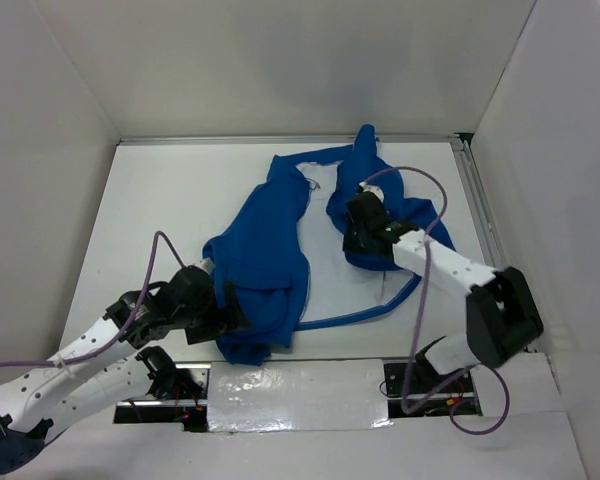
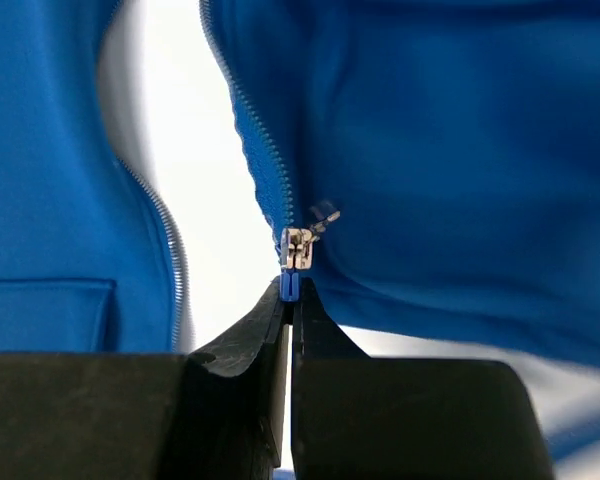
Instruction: Zip up the jacket
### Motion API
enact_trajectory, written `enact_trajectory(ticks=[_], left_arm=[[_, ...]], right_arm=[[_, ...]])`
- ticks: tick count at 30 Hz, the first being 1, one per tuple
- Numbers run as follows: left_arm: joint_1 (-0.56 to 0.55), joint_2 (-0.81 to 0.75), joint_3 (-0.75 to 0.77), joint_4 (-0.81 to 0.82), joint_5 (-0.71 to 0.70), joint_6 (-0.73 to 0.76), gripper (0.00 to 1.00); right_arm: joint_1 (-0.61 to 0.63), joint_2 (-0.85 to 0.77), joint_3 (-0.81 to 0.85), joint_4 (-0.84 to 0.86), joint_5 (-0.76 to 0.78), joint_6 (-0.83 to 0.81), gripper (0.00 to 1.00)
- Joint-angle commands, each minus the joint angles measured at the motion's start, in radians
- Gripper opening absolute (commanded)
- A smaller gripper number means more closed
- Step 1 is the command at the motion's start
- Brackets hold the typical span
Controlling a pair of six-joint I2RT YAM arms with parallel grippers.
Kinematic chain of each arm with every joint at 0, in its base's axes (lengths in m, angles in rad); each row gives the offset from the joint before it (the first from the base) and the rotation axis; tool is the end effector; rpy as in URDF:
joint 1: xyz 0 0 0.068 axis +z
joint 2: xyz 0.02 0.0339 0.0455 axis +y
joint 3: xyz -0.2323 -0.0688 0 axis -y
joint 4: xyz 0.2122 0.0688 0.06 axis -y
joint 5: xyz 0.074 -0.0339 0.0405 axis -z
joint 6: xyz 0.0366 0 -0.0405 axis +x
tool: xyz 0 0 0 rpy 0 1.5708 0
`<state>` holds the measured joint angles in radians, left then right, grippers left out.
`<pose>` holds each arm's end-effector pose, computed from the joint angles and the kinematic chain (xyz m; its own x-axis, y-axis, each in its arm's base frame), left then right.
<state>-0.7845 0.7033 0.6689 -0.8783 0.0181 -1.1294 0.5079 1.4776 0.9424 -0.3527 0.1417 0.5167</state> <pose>0.0877 -0.0885 0.2289 -0.8849 -0.3940 -0.2483 -0.2012 0.8043 -0.5591 0.2481 0.1322 0.2027 -0.7887 0.1207 -0.6028 -0.0161 0.9762 0.2165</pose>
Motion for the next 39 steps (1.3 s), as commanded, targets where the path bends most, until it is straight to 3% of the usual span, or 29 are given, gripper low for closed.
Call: enact_trajectory(ticks=[1,4,9,15,17,18,19,22,25,28,31,39], left_arm=[[-0.007,0.001,0.038,0.009,-0.012,-0.007,0.99],[-0.009,-0.002,0.032,0.019,-0.014,-0.013,0.99],[-0.009,-0.028,0.021,-0.016,-0.010,-0.058,0.99],[-0.009,-0.053,0.017,-0.028,-0.049,-0.063,0.99],[-0.009,-0.042,0.017,-0.025,-0.049,-0.064,0.99],[-0.009,-0.036,0.017,-0.019,-0.049,-0.058,0.99],[-0.009,-0.022,0.018,-0.016,-0.047,-0.050,0.99],[-0.009,0.016,0.026,-0.016,-0.050,-0.044,0.99],[-0.009,0.044,0.028,-0.008,-0.055,-0.037,0.99],[-0.009,0.058,0.023,0.015,-0.052,-0.024,0.99],[-0.007,0.062,0.012,0.051,-0.040,-0.004,0.99],[-0.007,0.078,0.012,0.047,-0.026,-0.018,0.99]], right_arm=[[0.056,-0.198,0.058,-0.207,0.377,-0.021,0.00],[0.125,-0.250,0.090,-0.279,0.433,-0.043,0.01],[0.251,-0.240,-0.003,-0.178,0.294,-0.107,0.07],[0.444,-0.035,-0.022,-0.075,0.262,-0.015,0.15],[0.500,-0.008,-0.019,-0.065,0.312,0.052,0.27],[0.517,-0.007,-0.016,-0.055,0.312,0.052,0.40],[0.537,-0.014,-0.011,-0.057,0.321,0.071,0.61],[0.522,-0.095,-0.036,-0.057,0.340,0.086,0.85],[0.447,-0.232,-0.115,0.010,0.228,0.068,0.92],[0.315,-0.356,-0.201,0.084,0.052,0.072,0.93],[0.207,-0.362,-0.238,0.100,-0.051,0.091,0.91],[0.185,-0.115,-0.140,0.031,-0.013,0.227,0.83]])
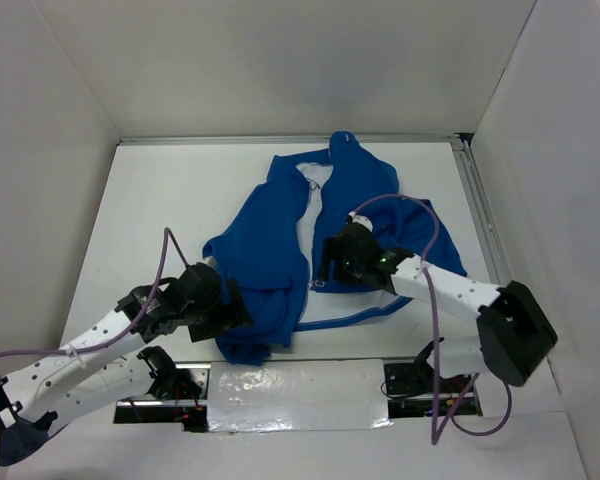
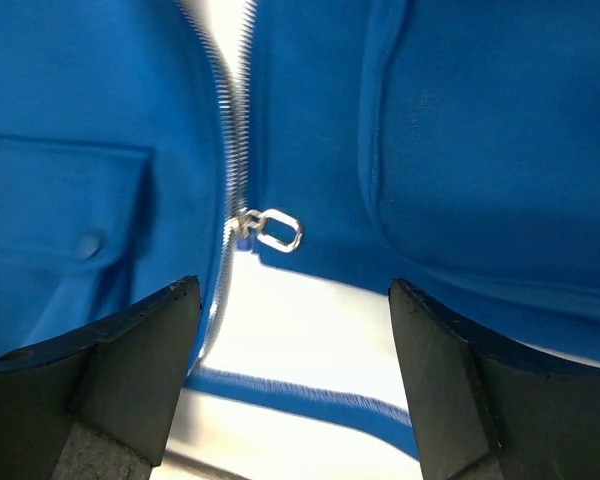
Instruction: Zip up the jacket
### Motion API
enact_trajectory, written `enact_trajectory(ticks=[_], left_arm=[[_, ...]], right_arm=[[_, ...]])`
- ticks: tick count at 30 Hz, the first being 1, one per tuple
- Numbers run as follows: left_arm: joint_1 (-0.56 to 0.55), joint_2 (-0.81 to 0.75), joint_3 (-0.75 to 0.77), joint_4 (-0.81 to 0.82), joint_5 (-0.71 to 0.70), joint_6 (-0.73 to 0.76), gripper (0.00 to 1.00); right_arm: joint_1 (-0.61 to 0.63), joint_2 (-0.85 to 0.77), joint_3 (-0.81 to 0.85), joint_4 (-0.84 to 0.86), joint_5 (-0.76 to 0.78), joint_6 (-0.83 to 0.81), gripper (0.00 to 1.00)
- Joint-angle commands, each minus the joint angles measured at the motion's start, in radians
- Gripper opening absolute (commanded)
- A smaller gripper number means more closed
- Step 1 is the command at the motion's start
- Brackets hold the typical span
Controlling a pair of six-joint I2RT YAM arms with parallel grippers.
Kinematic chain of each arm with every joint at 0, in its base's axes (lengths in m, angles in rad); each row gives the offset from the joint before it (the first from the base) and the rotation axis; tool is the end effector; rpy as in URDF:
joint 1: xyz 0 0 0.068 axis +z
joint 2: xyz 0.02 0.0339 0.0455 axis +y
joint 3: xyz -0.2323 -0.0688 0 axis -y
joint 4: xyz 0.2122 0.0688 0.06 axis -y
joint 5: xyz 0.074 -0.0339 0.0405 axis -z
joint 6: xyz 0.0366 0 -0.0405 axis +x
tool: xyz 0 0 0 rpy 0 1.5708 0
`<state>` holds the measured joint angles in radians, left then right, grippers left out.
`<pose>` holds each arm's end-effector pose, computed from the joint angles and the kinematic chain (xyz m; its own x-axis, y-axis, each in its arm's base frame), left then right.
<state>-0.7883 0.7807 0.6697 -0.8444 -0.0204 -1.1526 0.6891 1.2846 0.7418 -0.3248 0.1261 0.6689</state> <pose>0.0967 -0.0962 0.2228 -0.8741 -0.4166 -0.2497 -0.2415 0.8188 -0.5208 0.1870 0.1481 0.1940 -0.8141 0.1264 -0.5668 -0.0805 0.9420 0.3257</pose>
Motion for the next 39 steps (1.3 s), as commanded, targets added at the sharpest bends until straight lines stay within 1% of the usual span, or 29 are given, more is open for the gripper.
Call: enact_trajectory(ticks=[1,3,7,9,15,18,23,26,28,30,33,37,39], left_arm=[[-0.003,-0.004,0.001,0.019,0.013,0.007,0.99],[-0.005,-0.020,-0.010,0.047,0.042,0.023,0.99],[-0.006,-0.049,-0.038,0.065,0.066,0.031,0.99],[-0.006,-0.060,-0.048,0.073,0.073,0.033,0.99],[-0.008,-0.095,-0.074,0.105,0.089,0.051,0.99],[-0.008,-0.103,-0.071,0.087,0.079,0.053,0.99],[-0.008,-0.109,-0.073,0.073,0.065,0.050,0.99],[-0.008,-0.115,-0.078,0.077,0.065,0.048,0.99],[-0.008,-0.115,-0.076,0.074,0.062,0.044,0.99],[-0.008,-0.123,-0.075,0.073,0.060,0.044,0.99],[-0.008,-0.124,-0.073,0.080,0.065,0.054,0.99],[-0.008,-0.124,-0.070,0.082,0.062,0.062,0.99],[-0.008,-0.118,-0.064,0.076,0.063,0.062,0.99]], right_arm=[[0.006,0.105,0.068,0.001,0.032,0.084,0.83],[0.009,0.175,0.099,-0.011,0.050,0.112,0.80],[0.042,0.251,0.151,-0.013,0.102,0.139,0.75],[0.058,0.294,0.172,-0.029,0.119,0.158,0.75],[0.107,0.426,0.261,-0.117,0.254,0.222,0.75],[0.116,0.470,0.291,-0.158,0.305,0.256,0.76],[0.115,0.539,0.324,-0.195,0.334,0.276,0.77],[0.119,0.577,0.349,-0.255,0.365,0.311,0.77],[0.127,0.584,0.353,-0.264,0.386,0.320,0.76],[0.132,0.572,0.338,-0.241,0.376,0.301,0.77],[0.142,0.521,0.318,-0.211,0.377,0.271,0.77],[0.156,0.415,0.298,-0.207,0.402,0.258,0.77],[0.155,0.392,0.294,-0.223,0.409,0.261,0.78]])
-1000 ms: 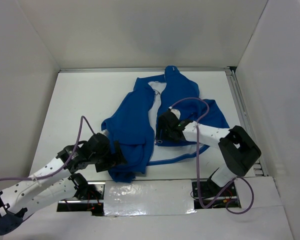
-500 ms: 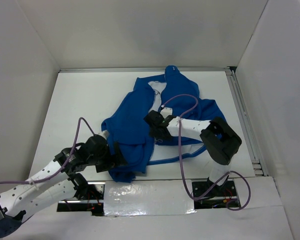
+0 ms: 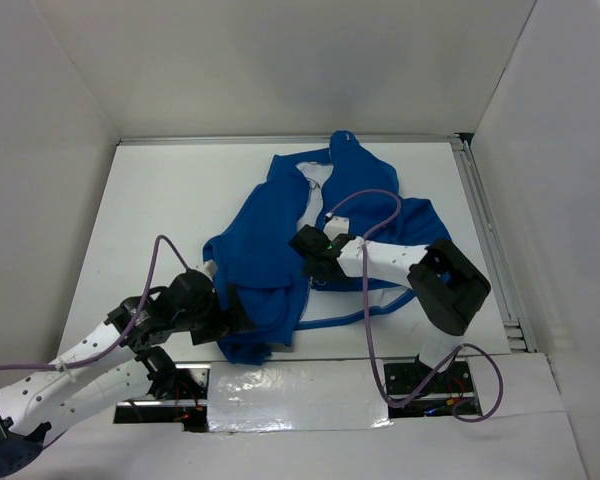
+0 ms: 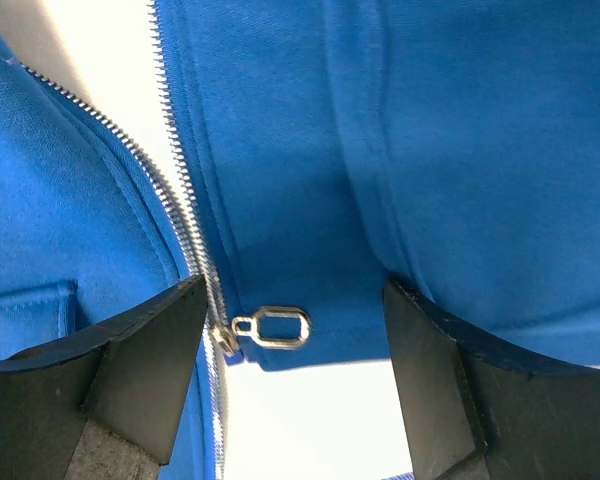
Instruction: Zip up the jacket
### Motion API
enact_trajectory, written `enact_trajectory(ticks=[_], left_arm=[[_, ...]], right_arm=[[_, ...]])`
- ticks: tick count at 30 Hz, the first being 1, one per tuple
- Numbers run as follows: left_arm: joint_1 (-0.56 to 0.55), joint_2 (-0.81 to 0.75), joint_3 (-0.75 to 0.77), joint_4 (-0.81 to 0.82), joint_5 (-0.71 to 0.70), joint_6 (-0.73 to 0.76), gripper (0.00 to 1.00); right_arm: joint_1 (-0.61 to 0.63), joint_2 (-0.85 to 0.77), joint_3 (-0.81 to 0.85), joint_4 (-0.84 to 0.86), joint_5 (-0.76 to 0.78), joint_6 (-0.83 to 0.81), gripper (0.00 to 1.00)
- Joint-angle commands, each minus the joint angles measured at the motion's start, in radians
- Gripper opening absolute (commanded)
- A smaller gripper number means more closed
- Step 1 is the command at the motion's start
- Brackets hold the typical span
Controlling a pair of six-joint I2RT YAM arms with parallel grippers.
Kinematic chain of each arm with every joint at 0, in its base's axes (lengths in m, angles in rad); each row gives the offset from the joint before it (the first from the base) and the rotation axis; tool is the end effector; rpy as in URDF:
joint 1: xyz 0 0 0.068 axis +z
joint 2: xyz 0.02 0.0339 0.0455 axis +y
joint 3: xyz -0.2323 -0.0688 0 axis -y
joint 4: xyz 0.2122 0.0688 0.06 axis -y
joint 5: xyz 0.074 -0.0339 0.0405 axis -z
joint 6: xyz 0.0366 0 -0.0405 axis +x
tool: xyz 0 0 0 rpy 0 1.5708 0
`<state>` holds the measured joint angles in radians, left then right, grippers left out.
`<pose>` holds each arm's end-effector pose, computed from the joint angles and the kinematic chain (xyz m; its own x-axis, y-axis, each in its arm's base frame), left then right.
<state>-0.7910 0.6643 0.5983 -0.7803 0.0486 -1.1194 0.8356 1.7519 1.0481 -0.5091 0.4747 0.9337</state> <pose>0.0874 -0.0909 0.2198 -0.8891 -0.3791 -0.2564 -0.1541 0.7755 -0.6122 0.2135 0.2111 0.1506 -0.8177 0.1617 -0.5525 0.1764 0.9839 0.0269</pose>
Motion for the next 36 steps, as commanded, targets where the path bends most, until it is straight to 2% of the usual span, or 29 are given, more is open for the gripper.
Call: enact_trajectory(ticks=[1,10,19,23,30,36], left_arm=[[-0.005,0.000,0.011,0.012,-0.007,0.029,0.99],[-0.005,0.003,0.015,0.016,-0.004,0.038,0.99],[-0.005,0.014,0.001,0.030,0.011,0.032,0.99],[-0.005,0.017,0.001,0.023,0.007,0.027,0.99],[-0.005,0.012,-0.002,0.009,-0.004,0.020,0.99],[-0.005,0.011,-0.005,-0.005,-0.013,0.006,0.99]], right_arm=[[0.004,-0.074,-0.014,-0.052,0.068,-0.001,0.78],[-0.007,-0.025,-0.053,-0.014,0.016,-0.027,0.79],[-0.015,0.089,-0.017,-0.043,0.044,-0.001,0.76],[-0.021,0.080,-0.036,-0.051,0.061,0.019,0.71],[-0.036,-0.031,-0.086,-0.048,0.094,0.019,0.46],[-0.058,-0.098,-0.097,-0.083,0.134,0.001,0.48]])
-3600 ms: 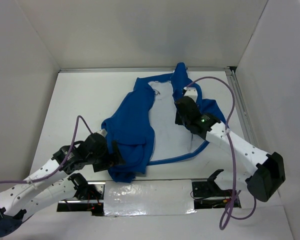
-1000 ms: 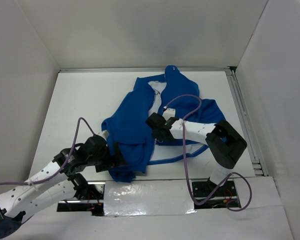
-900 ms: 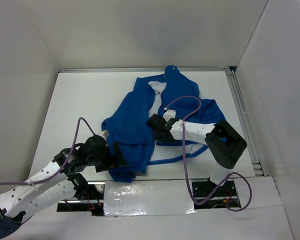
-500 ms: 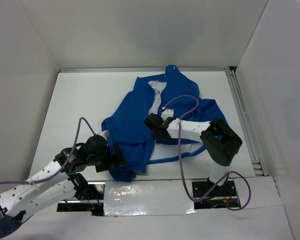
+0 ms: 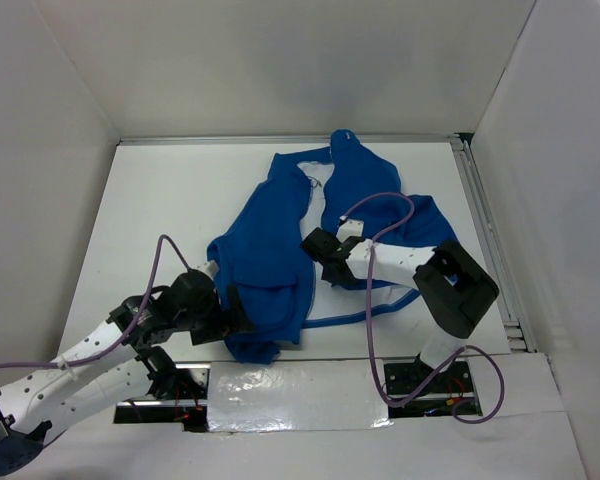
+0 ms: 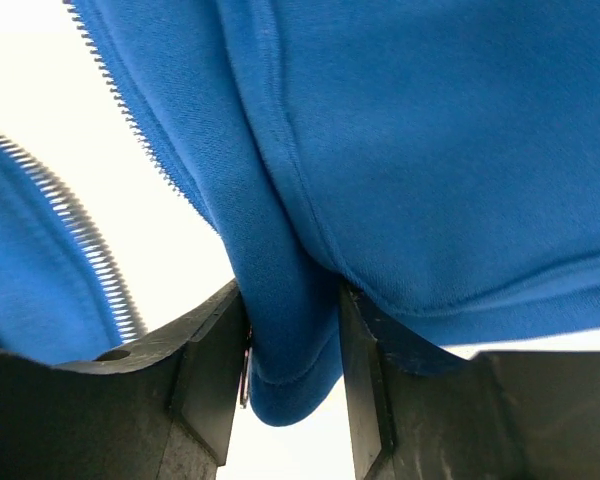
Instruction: Zip up the jacket
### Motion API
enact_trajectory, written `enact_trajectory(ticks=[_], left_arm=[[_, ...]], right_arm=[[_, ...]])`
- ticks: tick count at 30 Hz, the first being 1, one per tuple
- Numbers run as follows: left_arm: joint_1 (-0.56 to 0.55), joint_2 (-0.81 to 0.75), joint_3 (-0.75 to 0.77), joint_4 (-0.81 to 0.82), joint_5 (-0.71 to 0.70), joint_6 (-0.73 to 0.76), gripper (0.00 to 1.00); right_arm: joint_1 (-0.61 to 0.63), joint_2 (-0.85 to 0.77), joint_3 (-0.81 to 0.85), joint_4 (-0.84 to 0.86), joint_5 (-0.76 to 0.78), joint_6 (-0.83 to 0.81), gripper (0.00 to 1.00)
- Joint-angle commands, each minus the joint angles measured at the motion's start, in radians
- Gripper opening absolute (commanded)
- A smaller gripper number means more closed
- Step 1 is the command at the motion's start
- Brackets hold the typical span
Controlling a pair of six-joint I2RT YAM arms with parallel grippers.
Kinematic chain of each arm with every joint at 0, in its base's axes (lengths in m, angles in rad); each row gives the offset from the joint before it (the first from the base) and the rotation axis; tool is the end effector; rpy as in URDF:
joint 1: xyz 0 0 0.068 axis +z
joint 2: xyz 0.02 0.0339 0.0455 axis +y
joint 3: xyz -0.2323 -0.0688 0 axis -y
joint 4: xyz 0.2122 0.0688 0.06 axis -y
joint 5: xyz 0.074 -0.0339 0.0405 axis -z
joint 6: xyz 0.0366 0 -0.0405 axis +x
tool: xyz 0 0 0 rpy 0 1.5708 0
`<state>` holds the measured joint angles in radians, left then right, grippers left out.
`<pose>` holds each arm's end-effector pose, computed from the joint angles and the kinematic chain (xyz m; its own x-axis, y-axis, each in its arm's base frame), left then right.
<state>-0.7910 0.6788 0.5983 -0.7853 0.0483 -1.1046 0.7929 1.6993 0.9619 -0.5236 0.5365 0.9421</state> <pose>0.0882 -0.0917 0.2179 -0.8948 -0.3641 -0.2584 -0.1492 0.7894 -0.5954 0.2094 0.1859 0.1452 -0.7998 0.1786 -0.5730 0.2448 0.9688 -0.0397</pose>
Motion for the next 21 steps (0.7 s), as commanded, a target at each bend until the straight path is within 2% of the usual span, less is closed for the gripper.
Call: enact_trajectory(ticks=[1,8,15,17,20,21], left_arm=[[-0.005,-0.004,-0.006,0.000,-0.011,-0.009,0.99],[-0.005,0.033,0.001,-0.012,-0.025,-0.018,0.99],[-0.005,0.054,0.034,0.004,-0.011,0.017,0.99],[-0.005,0.071,0.050,0.024,0.017,0.066,0.99],[-0.005,0.117,0.095,0.069,0.076,0.144,0.99],[-0.005,0.136,0.125,0.078,0.093,0.163,0.99]], right_arm=[[-0.015,-0.047,-0.009,-0.081,0.080,-0.011,0.48],[-0.021,-0.066,-0.011,-0.112,0.102,-0.035,0.45],[-0.030,-0.141,-0.048,-0.066,0.056,-0.086,0.20],[-0.027,-0.189,-0.072,-0.041,0.039,-0.091,0.17],[-0.040,-0.281,-0.126,0.000,0.011,-0.092,0.00],[-0.047,-0.305,-0.144,0.020,-0.007,-0.097,0.00]])
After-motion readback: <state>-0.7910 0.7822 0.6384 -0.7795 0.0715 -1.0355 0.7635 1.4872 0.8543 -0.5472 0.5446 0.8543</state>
